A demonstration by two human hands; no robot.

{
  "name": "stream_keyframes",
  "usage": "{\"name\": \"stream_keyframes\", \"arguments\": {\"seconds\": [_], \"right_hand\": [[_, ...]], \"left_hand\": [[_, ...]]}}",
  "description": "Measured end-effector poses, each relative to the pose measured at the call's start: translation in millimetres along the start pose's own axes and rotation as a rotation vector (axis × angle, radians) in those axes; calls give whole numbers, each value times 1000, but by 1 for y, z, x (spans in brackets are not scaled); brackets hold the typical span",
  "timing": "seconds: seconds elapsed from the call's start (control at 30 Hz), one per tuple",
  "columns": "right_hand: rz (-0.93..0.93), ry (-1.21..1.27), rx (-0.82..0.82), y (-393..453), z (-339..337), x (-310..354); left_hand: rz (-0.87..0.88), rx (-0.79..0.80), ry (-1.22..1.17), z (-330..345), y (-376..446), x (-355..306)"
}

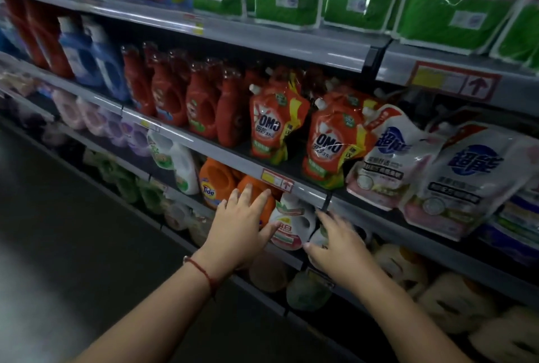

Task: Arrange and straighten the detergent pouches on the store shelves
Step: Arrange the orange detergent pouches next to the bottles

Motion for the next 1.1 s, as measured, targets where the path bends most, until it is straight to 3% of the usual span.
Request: {"name": "stream_keyframes", "arguments": {"seconds": [0.23,0.57,0.83,0.97,1.1], "right_hand": [[-14,144,19,60,17,13],[95,642,44,183,29,30],[211,1106,-295,242,30,50],[193,1132,-422,264,25,71],[276,1064,-539,268,29,88]], "left_hand": [[49,-49,-10,9,55,19],[-56,32,-228,22,170,51],[123,-88,-713,32,226,75],[269,-1,-1130,17,251,75],[344,102,-1272,8,261,89]]}}
Point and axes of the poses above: each hand's wrist, its own y-axis towards the middle knuckle, its own z-axis out of the palm, x = y × z, the point moved 4 cm from there along y, towards the middle knuckle, and after that the axes turned 4 degrees about -z, right-handed, at the moved point
